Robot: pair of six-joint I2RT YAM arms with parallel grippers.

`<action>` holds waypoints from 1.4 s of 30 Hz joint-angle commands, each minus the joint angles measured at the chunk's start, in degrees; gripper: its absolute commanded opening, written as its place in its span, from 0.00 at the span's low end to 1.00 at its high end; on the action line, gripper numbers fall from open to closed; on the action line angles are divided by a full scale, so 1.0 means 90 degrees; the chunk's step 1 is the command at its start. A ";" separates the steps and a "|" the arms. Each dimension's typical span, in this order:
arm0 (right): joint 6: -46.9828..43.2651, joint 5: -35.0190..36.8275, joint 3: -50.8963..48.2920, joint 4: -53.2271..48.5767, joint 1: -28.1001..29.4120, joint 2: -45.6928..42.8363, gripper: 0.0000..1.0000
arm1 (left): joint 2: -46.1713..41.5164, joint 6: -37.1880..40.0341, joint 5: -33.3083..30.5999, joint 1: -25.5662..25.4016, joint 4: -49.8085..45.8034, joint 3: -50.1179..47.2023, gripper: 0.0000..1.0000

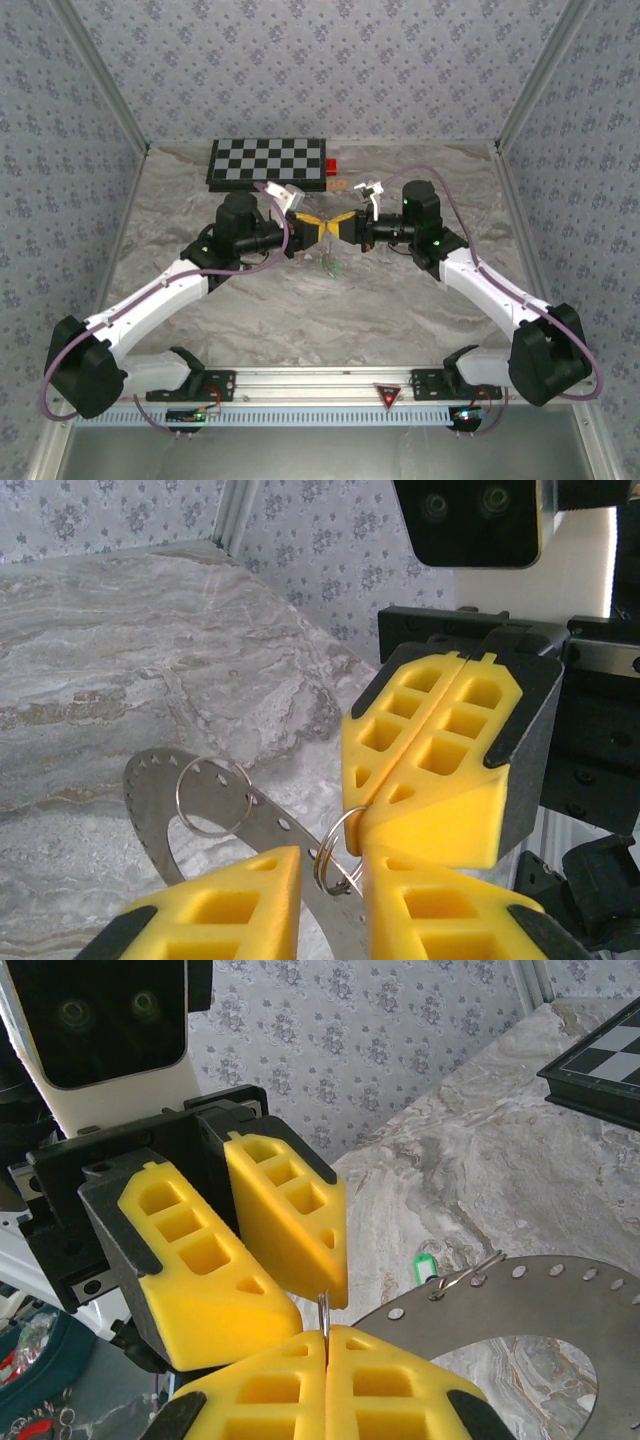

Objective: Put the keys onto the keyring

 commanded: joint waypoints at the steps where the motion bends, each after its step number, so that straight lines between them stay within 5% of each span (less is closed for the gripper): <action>1: 0.0066 -0.0193 0.0053 0.0282 0.0042 -0.0022 0.00 | 0.0038 0.0139 -0.0054 -0.0060 0.0029 0.0259 0.21; 11: 0.0057 -0.0203 0.0047 0.0288 0.0066 -0.0023 0.00 | 0.0105 0.0171 -0.0060 -0.0099 -0.0032 0.0320 0.20; 23: 0.0049 -0.0154 0.0009 0.0258 0.0074 -0.0046 0.00 | 0.0147 0.0161 -0.0061 -0.0100 -0.0100 0.0362 0.02; 27: 0.0146 -0.0066 -0.0081 0.0325 0.0000 -0.0074 0.29 | 0.0117 0.0141 -0.0046 -0.0107 -0.0122 0.0357 0.00; 42: 0.2868 -0.0822 -0.0994 0.4127 -0.0727 0.0325 0.30 | 0.0030 -0.0370 0.0293 -0.0031 0.0594 0.0206 0.00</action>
